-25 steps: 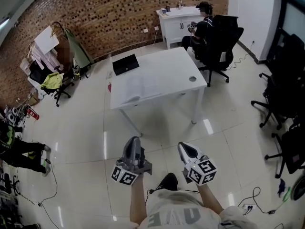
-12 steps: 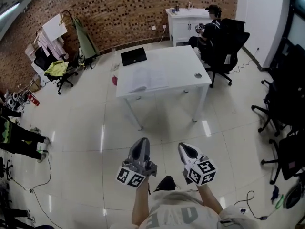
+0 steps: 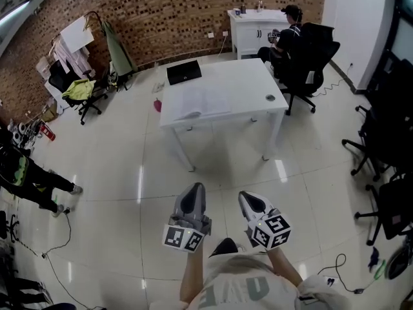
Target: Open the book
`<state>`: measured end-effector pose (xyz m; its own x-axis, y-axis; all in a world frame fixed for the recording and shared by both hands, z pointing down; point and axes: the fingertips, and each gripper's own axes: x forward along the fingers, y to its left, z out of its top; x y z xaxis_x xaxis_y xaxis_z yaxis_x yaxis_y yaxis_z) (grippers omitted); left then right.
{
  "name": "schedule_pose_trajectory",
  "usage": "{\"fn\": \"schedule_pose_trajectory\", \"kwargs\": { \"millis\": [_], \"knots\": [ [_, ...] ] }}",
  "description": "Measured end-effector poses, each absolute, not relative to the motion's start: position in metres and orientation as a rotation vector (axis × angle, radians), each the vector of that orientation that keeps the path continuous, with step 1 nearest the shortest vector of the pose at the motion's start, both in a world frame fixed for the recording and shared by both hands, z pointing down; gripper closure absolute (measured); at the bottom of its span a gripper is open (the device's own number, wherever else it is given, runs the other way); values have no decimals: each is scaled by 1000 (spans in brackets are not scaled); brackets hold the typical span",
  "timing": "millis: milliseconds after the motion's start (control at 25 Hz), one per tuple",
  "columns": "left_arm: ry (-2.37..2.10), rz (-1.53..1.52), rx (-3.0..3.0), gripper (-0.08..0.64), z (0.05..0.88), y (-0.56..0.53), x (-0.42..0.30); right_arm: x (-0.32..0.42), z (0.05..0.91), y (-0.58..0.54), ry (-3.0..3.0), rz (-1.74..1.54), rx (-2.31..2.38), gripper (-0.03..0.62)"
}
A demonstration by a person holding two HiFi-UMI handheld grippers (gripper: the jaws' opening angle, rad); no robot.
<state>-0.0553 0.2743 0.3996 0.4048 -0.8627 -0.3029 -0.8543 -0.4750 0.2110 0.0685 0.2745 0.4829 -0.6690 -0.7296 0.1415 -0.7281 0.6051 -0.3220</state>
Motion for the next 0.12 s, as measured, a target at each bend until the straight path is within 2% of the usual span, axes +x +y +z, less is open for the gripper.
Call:
{"fn": "schedule_pose_trajectory", "kwargs": {
  "millis": [120],
  "knots": [
    [-1650, -571, 2641, 541, 400, 281, -50, 68, 484, 279, 2818, -572, -1273, 589]
  ]
}}
